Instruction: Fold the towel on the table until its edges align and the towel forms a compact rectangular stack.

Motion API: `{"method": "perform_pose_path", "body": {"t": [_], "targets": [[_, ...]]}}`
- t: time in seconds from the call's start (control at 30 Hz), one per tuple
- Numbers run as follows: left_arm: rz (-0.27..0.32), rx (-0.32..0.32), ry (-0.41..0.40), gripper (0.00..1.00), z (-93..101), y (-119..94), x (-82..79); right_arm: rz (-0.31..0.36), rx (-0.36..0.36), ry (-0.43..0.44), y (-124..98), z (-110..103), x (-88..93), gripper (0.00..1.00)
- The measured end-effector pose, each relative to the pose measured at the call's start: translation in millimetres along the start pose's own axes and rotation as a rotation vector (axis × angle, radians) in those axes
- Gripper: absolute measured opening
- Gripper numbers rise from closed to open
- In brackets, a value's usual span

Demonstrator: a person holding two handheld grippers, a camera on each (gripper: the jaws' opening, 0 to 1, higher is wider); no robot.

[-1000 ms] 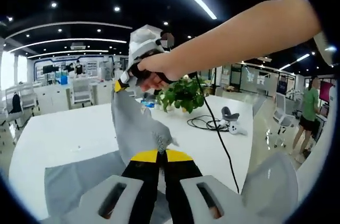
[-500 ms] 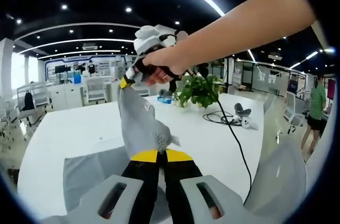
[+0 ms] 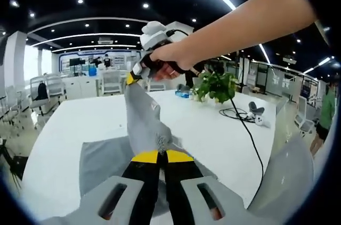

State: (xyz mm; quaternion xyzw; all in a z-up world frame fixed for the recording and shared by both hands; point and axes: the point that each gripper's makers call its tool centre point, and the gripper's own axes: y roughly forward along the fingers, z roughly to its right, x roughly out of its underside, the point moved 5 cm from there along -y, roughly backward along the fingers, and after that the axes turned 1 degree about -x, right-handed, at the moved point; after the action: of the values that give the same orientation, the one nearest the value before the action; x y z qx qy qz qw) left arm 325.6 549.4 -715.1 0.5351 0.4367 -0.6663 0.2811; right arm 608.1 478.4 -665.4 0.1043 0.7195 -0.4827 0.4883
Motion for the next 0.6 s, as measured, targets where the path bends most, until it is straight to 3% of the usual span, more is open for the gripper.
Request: {"method": "perform_pose_path", "body": {"t": [0.2,0.6], "targets": [[-0.018,-0.050,-0.039,0.02,-18.5,-7,19.8,-0.016,-0.012,-0.024,21,-14,3.4,0.01],[-0.039,-0.106,-0.073,0.02,-36.6,-16,44.9,-0.030,-0.031,0.008,45,-34,17.3,0.01]]}}
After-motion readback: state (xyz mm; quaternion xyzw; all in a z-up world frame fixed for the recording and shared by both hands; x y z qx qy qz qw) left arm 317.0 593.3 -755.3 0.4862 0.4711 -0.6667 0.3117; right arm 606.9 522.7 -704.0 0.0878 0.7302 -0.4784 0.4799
